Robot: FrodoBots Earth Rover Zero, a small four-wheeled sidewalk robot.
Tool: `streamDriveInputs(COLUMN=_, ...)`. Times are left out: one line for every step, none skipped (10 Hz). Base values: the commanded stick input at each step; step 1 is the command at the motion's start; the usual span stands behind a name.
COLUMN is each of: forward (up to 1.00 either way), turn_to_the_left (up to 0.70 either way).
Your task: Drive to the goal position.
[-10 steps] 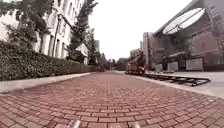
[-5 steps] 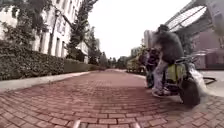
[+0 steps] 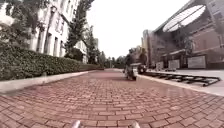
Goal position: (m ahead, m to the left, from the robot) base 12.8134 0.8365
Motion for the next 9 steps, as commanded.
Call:
streamDriveInputs(forward=0.7, turn_to_the_left=0.0)
streamDriveInputs(forward=0.7, turn_to_the_left=0.0)
streamDriveInputs(forward=0.7, turn_to_the_left=0.0)
streamDriveInputs(forward=0.7, turn_to_the_left=0.0)
streamDriveInputs(forward=0.7, turn_to_the_left=0.0)
streamDriveInputs(forward=0.7, turn_to_the_left=0.0)
streamDriveInputs(forward=0.7, turn_to_the_left=-0.04)
streamDriveInputs(forward=0.7, turn_to_the_left=-0.09)
streamDriveInputs(forward=0.7, turn_to_the_left=-0.08)
